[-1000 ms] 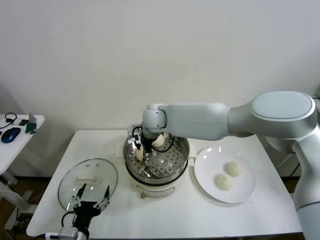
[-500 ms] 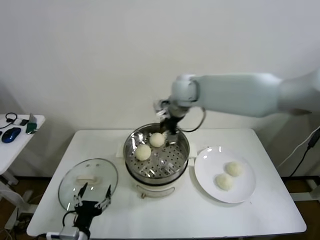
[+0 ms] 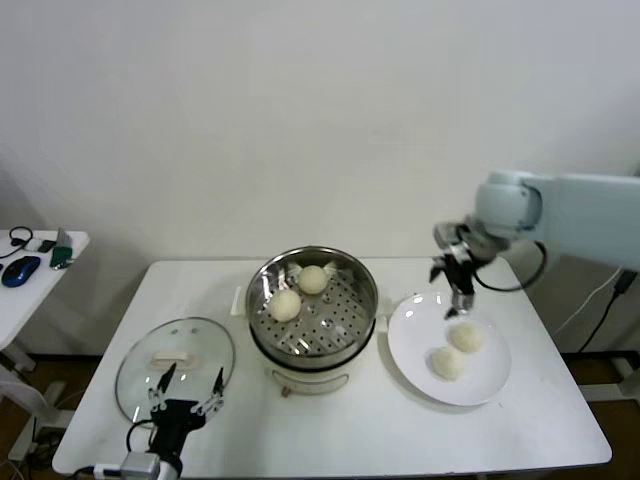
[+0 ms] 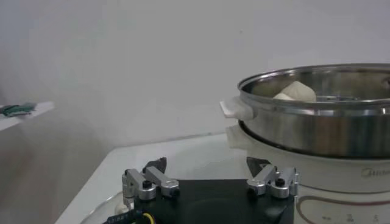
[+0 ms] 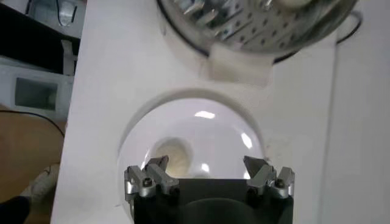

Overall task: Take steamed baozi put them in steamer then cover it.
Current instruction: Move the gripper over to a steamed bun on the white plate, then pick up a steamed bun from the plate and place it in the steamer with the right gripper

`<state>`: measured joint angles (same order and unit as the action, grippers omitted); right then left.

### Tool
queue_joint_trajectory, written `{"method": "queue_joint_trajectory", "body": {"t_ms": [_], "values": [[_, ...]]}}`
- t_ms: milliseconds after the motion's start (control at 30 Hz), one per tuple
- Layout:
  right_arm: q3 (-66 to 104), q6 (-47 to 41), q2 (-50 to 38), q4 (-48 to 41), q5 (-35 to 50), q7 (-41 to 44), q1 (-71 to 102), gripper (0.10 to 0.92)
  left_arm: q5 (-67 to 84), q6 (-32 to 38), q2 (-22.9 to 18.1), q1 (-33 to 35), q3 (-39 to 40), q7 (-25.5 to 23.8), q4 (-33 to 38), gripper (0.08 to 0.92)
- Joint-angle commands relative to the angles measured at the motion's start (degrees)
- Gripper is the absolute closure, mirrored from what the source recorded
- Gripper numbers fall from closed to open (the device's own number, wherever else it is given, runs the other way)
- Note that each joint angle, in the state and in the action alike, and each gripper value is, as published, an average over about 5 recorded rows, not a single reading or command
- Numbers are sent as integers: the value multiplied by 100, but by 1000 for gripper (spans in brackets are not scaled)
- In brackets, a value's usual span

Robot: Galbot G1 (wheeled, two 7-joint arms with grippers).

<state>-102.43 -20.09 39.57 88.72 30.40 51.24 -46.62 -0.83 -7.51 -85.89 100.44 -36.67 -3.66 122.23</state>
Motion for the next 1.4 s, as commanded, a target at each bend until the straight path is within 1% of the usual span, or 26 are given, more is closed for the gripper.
{"method": "queue_joint_trajectory", "body": {"t_ms": [33,233,433,800,900,967,1067,1167,1267,1400], "values": [[986,-162,-777,29,-927,-228,1814,203,-10,7,-17,22,-10,0,9,177],[1723,-294,-447,-536,-1184,-414,2703,203,-5,37,-15,65,-28,7,-30,177],[2004,-371,-90,-963,-1315,-552,3130,203,-1,35,-2,60,-43,5,-74,177],[2074,-446,87,-1117,-1334,-585,3236,203,11,10,26,-4,-45,7,-110,177],[2065,-437,85,-1119,-1327,-563,3182,223,9,6,24,-7,-44,8,-101,177],[2049,-426,74,-1096,-1307,-535,3114,264,7,5,22,-3,-46,9,-88,177],[1938,-374,48,-1005,-1256,-446,2876,325,1,1,19,14,-49,11,-61,177],[1701,-188,41,-914,-1302,-308,2372,355,-13,-4,17,30,-52,13,-38,177],[1236,117,146,-910,-1262,-117,1509,365,-37,-8,12,43,-53,14,-14,177],[553,559,529,-989,-903,204,69,364,-80,-10,-13,60,-38,16,23,177]]}}
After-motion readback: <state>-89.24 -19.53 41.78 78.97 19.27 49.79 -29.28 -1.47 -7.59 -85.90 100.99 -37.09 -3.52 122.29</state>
